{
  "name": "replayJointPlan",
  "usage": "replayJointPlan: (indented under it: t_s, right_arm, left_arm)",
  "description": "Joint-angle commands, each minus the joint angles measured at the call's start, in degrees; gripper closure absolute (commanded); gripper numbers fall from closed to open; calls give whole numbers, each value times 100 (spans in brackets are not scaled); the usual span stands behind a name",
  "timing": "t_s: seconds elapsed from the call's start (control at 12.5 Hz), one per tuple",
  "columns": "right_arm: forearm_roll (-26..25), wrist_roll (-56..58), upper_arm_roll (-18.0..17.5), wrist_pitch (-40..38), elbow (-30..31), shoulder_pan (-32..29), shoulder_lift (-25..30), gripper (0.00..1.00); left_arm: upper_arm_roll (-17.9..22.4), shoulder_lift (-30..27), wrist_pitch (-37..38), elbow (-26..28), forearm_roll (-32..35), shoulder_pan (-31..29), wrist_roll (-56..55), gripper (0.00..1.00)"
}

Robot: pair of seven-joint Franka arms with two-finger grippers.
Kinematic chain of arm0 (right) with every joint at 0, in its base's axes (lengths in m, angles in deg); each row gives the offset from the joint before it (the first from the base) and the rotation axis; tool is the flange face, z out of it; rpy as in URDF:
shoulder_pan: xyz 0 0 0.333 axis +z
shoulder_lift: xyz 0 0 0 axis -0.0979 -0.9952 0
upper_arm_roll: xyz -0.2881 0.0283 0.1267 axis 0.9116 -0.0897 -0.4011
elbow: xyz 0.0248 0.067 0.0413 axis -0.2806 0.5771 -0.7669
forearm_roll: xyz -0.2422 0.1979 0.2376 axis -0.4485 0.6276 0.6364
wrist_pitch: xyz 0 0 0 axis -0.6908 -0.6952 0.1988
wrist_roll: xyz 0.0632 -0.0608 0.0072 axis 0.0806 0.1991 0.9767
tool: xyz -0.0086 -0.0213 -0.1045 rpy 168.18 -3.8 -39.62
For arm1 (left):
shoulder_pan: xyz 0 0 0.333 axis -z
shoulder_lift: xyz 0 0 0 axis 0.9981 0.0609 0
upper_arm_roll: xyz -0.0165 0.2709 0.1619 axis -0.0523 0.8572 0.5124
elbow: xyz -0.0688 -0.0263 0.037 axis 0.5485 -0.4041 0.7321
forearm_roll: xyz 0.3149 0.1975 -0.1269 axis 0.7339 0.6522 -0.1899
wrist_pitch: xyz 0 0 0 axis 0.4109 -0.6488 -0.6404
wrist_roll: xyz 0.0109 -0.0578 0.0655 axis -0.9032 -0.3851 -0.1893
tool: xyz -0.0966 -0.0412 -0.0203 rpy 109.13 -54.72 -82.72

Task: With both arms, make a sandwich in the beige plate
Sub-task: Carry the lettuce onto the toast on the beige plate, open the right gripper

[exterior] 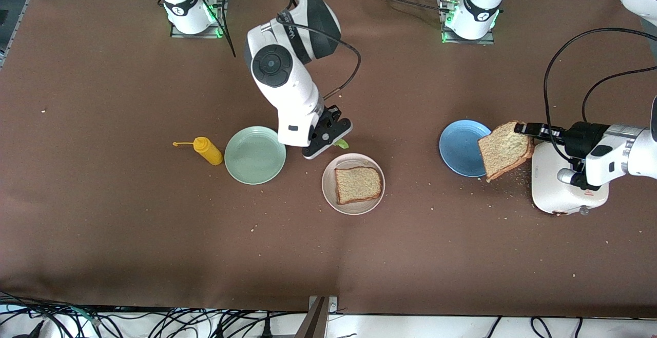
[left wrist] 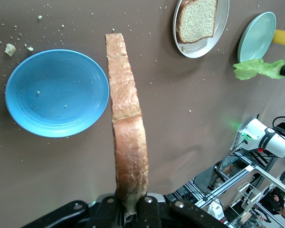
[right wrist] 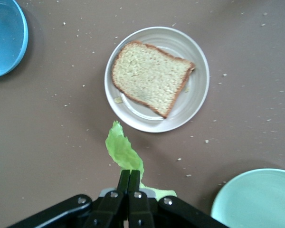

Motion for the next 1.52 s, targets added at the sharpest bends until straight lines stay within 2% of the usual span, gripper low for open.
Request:
replayJointPlan:
  t_s: [0.0, 0.16, 0.4, 0.88, 1.04, 1.12, 1.2, 1.44]
  right_arm:
    - [-685, -675, -1200, 802, 159, -527, 321, 100]
    - [-985, -800, -2202, 1628, 150, -1221, 339, 100]
    - [-995, -801, -2750, 2692, 150, -1749, 182, 100]
    - [-1012, -809, -3226, 4416, 123, -1901, -600, 100]
    - [-1021, -809, -3288, 4717, 123, -1883, -741, 100]
    - [-1013, -801, -3288, 4770, 123, -1866, -759, 95]
    - [-1021, -801, -3297, 4788, 141, -1848, -768, 1]
    - [-1012, -774, -3297, 4753, 150, -1821, -611, 0]
  left_arm:
    - [25, -25, 89, 14, -212, -32, -56, 100]
    - [25, -25, 89, 14, -212, -32, -56, 100]
    - [25, 10, 89, 14, -264, -32, -47, 100]
    - [25, 19, 98, 14, -282, -41, -56, 100]
    - [25, 19, 89, 14, -282, -41, -56, 100]
    - [25, 19, 98, 14, -282, -41, -56, 100]
    - [25, 19, 89, 14, -282, -41, -56, 100]
    - [25, 36, 89, 14, -282, -14, -38, 100]
